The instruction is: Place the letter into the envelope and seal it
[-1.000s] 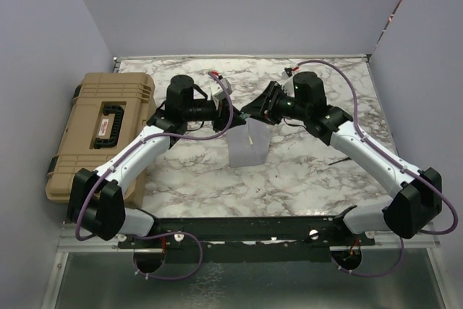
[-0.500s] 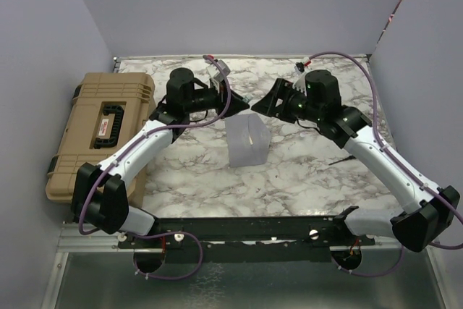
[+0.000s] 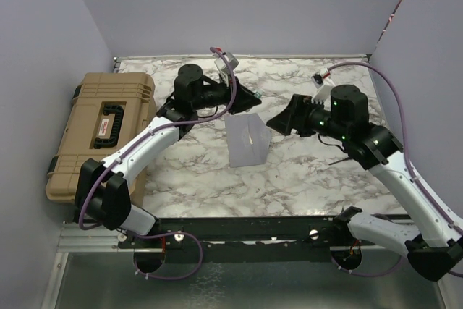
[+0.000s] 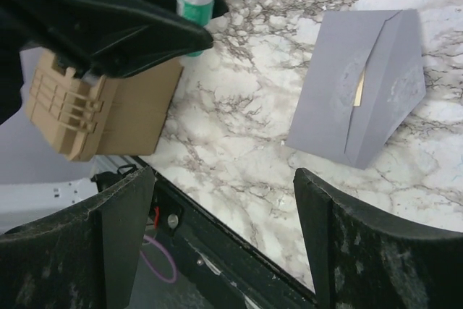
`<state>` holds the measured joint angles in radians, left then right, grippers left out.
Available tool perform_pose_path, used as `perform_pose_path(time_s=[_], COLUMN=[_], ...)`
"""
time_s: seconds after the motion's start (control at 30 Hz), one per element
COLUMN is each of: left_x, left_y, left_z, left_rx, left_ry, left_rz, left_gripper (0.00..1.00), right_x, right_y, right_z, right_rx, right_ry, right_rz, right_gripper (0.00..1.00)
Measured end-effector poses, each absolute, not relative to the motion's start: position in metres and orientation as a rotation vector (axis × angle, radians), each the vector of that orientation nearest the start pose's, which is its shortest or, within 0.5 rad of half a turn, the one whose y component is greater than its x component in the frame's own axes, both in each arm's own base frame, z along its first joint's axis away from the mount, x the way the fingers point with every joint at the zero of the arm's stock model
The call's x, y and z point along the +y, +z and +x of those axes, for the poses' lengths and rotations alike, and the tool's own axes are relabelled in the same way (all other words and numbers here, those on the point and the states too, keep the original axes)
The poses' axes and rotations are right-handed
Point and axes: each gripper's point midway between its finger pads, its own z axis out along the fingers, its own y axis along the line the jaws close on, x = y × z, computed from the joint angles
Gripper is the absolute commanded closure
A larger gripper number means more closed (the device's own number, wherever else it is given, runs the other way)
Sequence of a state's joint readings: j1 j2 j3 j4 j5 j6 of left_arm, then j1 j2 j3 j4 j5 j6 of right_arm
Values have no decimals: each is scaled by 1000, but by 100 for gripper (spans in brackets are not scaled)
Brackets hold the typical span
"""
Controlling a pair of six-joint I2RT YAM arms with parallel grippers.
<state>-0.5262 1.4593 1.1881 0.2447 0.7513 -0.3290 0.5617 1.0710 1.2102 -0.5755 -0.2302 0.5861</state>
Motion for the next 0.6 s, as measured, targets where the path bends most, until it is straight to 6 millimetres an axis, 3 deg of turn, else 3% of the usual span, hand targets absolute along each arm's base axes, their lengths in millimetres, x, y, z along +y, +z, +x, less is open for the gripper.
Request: perform_pose_path(time_s=[0.1, 0.23, 0.33, 0.6], left_x=[-333, -327, -318, -309], left_y=[317, 294, 289, 308], left_z=[304, 290, 276, 255], left_rx=[1554, 1570, 1542, 1420], left_ry=[-1238, -1203, -1163, -1106], left_rz=[804, 847, 888, 951], left_gripper=[100, 100, 100, 100], right_x=[221, 219, 223, 246], right_y=[315, 330, 337, 363], right_z=[228, 223, 231, 271], right_rx=[2074, 2005, 1992, 2001], right_ry=[977, 1027, 1041, 1063], right_rz=[-143, -116, -76, 3], right_gripper=[18, 18, 18, 23])
